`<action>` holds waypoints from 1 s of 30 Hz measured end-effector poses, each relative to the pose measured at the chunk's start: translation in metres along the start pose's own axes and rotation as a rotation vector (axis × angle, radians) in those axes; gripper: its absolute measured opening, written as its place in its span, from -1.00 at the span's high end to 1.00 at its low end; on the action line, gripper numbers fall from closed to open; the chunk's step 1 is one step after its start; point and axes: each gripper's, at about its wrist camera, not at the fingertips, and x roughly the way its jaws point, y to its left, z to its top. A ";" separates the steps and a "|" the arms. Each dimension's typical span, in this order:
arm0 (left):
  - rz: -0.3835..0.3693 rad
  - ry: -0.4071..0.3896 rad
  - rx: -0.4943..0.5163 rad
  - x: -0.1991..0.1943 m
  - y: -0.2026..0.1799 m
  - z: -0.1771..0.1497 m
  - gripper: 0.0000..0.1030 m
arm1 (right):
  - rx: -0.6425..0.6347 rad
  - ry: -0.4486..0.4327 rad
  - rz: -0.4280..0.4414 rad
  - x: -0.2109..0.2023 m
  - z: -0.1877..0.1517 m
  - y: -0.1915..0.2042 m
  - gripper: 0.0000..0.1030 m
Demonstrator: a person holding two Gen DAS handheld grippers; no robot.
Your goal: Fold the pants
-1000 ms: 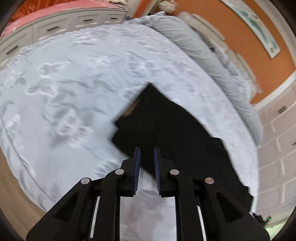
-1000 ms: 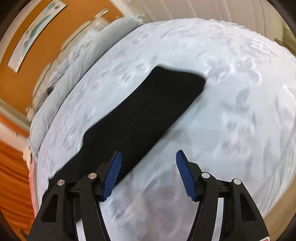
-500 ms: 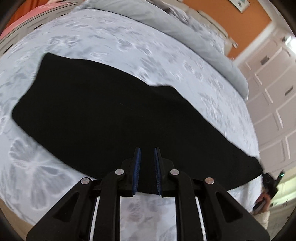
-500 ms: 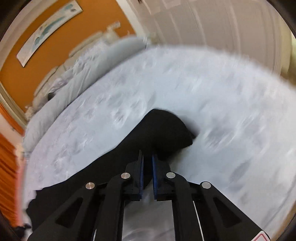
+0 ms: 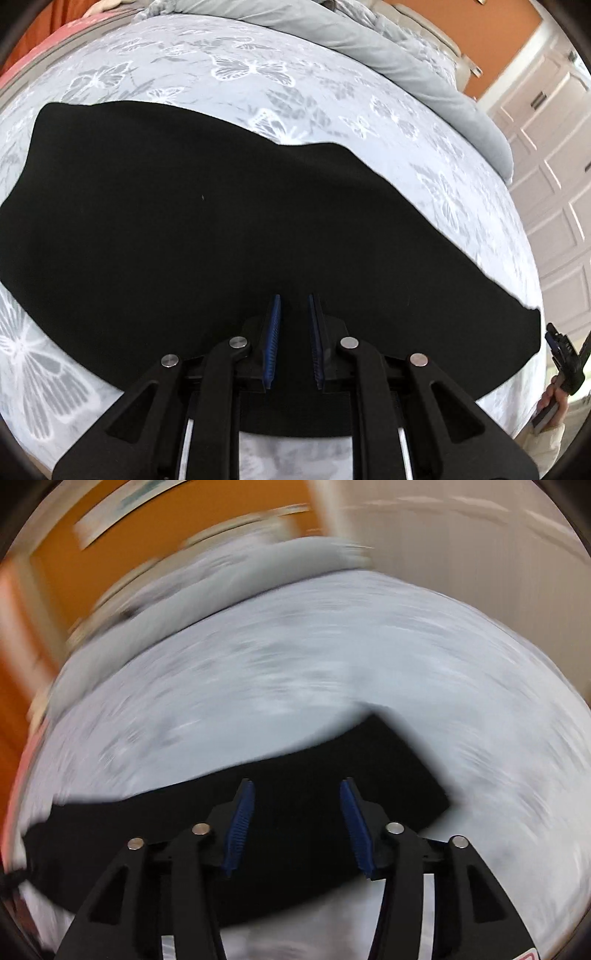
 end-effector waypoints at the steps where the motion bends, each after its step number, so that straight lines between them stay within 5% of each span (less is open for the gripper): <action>1: -0.008 -0.002 -0.012 0.002 -0.001 0.002 0.71 | -0.111 0.013 0.033 0.011 0.003 0.032 0.04; 5: -0.012 0.000 0.006 0.012 -0.009 0.005 0.70 | -0.528 0.101 0.097 0.054 -0.011 0.137 0.04; 9: -0.002 0.000 0.031 0.015 -0.006 0.008 0.70 | -0.788 0.164 0.122 0.089 -0.022 0.183 0.06; 10: -0.009 -0.001 0.020 0.014 -0.003 0.010 0.70 | -0.803 0.188 0.134 0.094 -0.024 0.185 0.27; 11: -0.019 -0.002 -0.001 0.014 0.002 0.012 0.70 | -0.808 0.224 0.168 0.101 -0.023 0.183 0.85; 12: -0.023 -0.003 -0.017 0.013 0.006 0.014 0.70 | -0.797 0.266 0.221 0.104 -0.020 0.181 0.95; 19: -0.002 -0.029 -0.030 0.012 0.007 0.019 0.70 | -0.733 0.150 0.222 0.097 0.015 0.183 0.97; 21: 0.014 -0.028 0.000 0.013 0.002 0.016 0.70 | -0.718 0.206 0.190 0.124 0.010 0.183 0.94; 26: 0.042 -0.035 0.028 0.010 -0.002 0.011 0.70 | -0.695 0.162 0.185 0.097 0.006 0.186 0.60; 28: 0.045 -0.031 -0.009 0.010 0.005 0.016 0.56 | -0.673 0.137 0.230 0.076 0.010 0.192 0.33; 30: 0.095 -0.035 -0.042 0.011 0.013 0.020 0.42 | -0.658 0.138 0.320 0.062 0.010 0.215 0.30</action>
